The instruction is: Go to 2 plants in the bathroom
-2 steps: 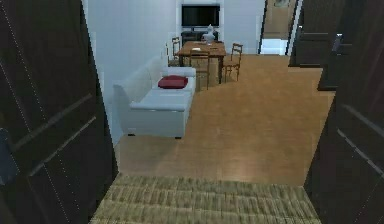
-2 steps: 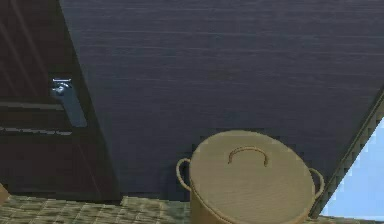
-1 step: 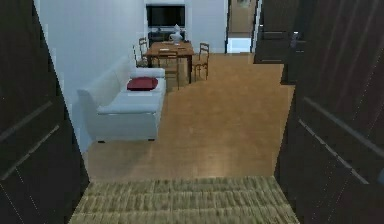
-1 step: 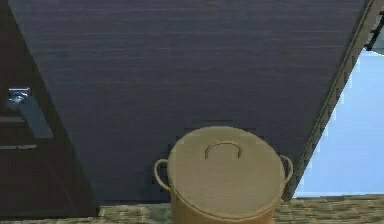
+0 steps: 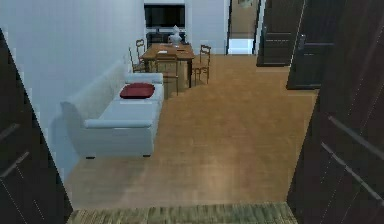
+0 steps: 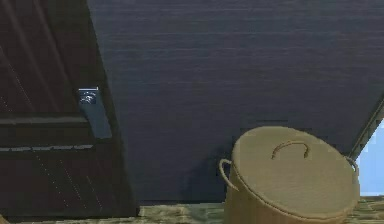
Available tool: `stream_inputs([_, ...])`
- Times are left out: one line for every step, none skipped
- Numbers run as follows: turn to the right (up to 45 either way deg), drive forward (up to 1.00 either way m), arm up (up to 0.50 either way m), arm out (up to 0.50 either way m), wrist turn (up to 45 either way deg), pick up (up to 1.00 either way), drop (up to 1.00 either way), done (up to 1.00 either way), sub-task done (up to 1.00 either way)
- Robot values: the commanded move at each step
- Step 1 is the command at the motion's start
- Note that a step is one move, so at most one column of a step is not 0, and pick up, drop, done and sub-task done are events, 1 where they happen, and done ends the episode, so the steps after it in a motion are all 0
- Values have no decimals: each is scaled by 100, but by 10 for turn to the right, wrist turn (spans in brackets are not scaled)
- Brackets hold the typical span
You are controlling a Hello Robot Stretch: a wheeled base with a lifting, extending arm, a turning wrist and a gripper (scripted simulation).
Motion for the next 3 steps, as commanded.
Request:
stream_inputs([180, 0, 0, 0, 0, 0, 0, 0, 0])
stream_inputs([0, 100, 0, 0, 0, 0, 0, 0, 0])
stream_inputs([30, 0, 0, 0, 0, 0, 0, 0, 0])
